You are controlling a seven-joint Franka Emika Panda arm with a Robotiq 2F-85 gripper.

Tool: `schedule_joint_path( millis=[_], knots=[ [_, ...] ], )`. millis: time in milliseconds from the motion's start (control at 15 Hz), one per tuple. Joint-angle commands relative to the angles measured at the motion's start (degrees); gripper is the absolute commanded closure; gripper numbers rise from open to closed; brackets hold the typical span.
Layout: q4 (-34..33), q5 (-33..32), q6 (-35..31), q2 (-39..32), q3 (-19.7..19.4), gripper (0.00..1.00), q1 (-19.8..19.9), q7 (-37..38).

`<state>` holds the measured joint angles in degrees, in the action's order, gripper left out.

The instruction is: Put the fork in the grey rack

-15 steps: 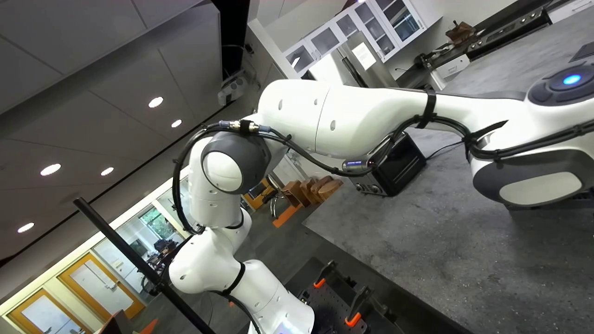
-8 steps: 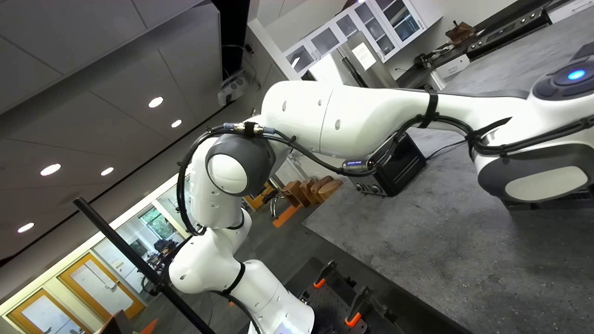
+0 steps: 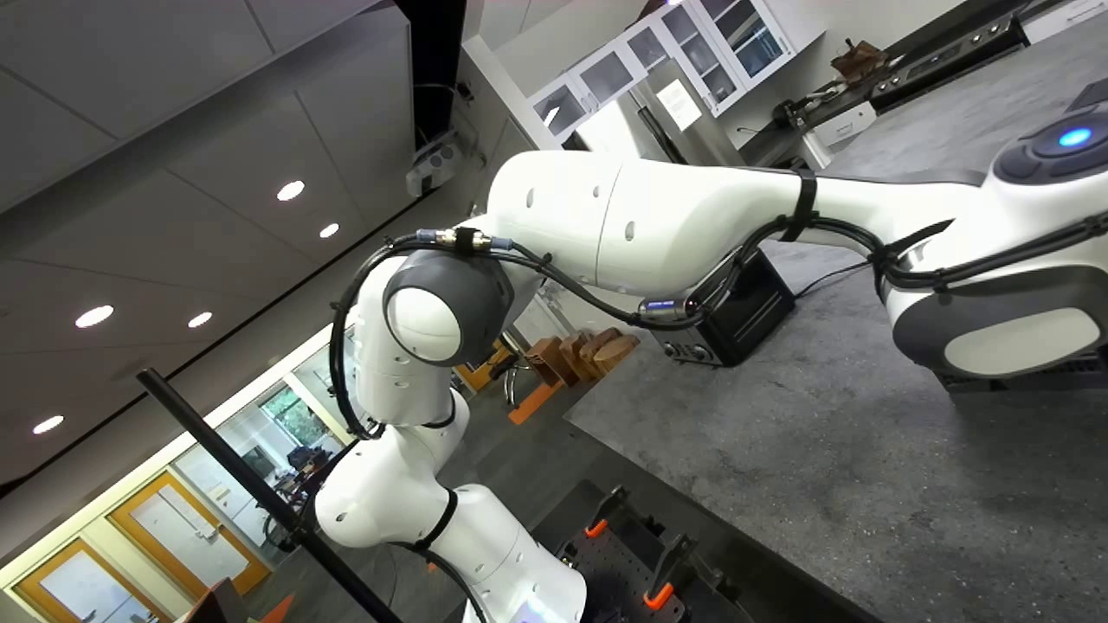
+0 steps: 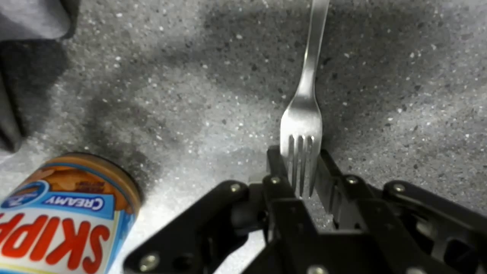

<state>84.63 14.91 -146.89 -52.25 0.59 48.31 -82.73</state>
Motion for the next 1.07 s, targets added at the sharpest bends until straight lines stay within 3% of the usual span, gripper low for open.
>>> schedule_joint_path(
  millis=[0, 267, 600, 1000],
  knots=[
    [1.02, -1.46, 0.13, 1.65, -0.19, 0.94, -0.21, 3.23],
    [3.51, 1.5, -1.29, 5.4, 2.53, 0.94, 1.71, 5.29],
    [7.21, 9.32, -2.99, 13.53, 5.9, 0.94, 4.26, 2.39],
    [8.73, 22.44, -0.76, 20.88, 17.4, 0.94, 12.62, -10.65]
  ],
)
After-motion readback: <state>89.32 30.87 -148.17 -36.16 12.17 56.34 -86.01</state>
